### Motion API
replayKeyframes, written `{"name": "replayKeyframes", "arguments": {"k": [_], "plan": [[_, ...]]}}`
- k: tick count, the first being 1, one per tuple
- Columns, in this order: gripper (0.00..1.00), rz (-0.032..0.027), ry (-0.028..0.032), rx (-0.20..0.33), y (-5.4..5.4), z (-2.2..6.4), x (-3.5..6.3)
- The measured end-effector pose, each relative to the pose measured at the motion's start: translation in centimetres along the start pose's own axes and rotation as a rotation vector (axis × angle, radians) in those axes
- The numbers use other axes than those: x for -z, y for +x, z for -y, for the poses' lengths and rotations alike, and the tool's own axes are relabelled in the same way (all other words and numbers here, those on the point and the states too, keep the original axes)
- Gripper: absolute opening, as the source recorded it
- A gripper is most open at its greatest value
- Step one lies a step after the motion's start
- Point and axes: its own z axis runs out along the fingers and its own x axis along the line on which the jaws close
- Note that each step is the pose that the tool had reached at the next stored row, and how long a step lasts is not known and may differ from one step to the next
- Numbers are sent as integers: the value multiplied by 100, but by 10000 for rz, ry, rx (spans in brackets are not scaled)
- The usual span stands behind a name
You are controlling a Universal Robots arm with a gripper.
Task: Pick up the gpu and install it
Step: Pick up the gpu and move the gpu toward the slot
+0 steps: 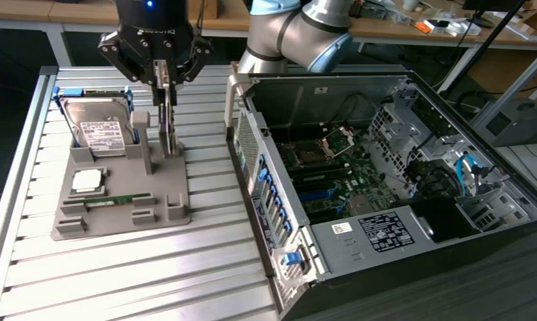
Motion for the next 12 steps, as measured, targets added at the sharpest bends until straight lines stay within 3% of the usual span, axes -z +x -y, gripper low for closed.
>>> {"name": "replayKeyframes", "arguments": {"k": [12], "plan": [[27, 0, 0, 0, -4, -6, 136]]}}
